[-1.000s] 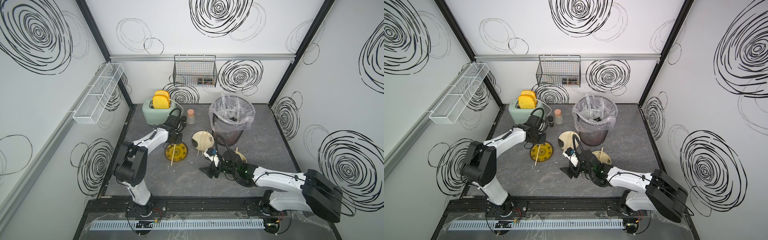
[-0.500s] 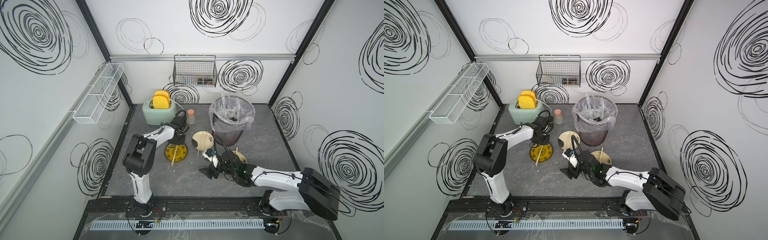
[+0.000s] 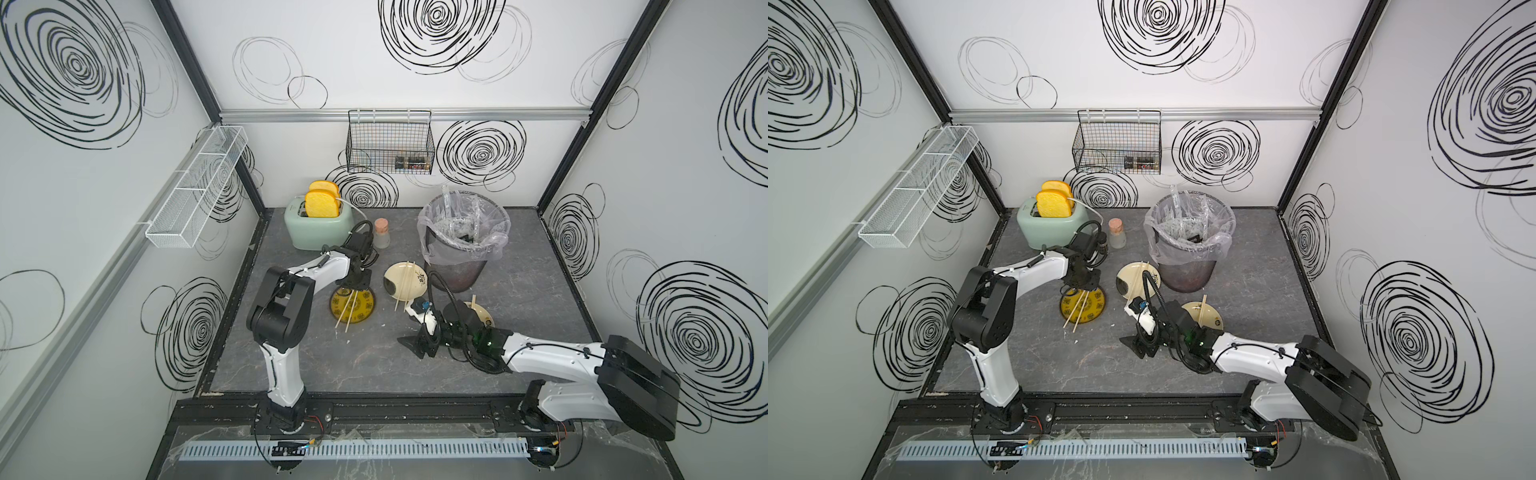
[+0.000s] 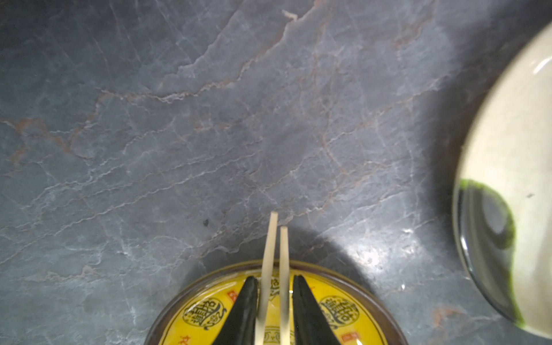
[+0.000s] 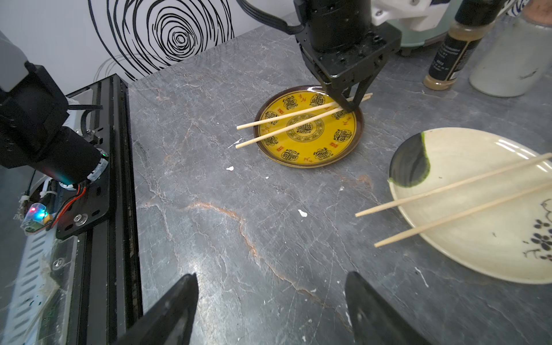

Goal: Remove the packaging of disposable chopsticks
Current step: Place the disposable chopsticks on the plate.

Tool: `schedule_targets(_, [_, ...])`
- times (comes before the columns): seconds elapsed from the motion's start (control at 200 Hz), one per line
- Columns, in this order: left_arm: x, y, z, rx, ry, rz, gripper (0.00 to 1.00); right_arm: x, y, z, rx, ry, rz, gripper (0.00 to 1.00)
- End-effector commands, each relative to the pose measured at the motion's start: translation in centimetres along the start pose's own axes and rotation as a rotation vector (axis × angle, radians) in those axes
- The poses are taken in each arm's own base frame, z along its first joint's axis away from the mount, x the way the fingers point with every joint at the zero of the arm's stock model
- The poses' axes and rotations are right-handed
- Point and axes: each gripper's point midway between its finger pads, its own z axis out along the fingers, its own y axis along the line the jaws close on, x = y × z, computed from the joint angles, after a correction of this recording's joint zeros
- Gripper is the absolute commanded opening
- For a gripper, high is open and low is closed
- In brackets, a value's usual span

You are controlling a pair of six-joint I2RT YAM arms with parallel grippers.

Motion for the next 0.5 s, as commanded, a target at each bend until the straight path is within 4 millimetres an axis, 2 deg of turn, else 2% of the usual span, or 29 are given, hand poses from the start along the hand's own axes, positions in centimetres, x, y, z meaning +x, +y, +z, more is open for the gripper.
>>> schedule_targets(0.0, [-0.4,-0.3,0.2,0.005,-0.012,0.001,0.28,-0.9,0.1,0.1,0.000,-0.022,-0.012,0.80])
schedule_targets(0.12, [-0.9,-0.6,-0.6,0.020,-0.034,0.003,0.34,-1.2,-0.4,-0.4,0.034,-0.033,-0.008,0.80])
schedule_targets(0.17, [-1.1,-0.7,-1.0,0.024,-0.049,0.003,0.39,-1.7,-1.0,-0.9,0.074,-0.048,0.001,0.80])
schedule_targets(0.25, [-1.5,-0.6,-1.8,0.031,-0.078,0.001,0.41,-2.7,-2.6,-2.3,0.163,-0.077,0.038,0.80])
schedule_targets(0.385, [-2.4,-0.6,-3.7,0.047,-0.146,-0.008,0.44,-3.0,-6.9,-6.5,0.376,-0.141,0.169,0.80])
schedule_targets(0.49, [-3.4,-0.7,-5.8,0.063,-0.208,-0.018,0.48,-1.6,-10.7,-10.8,0.569,-0.189,0.299,0.80])
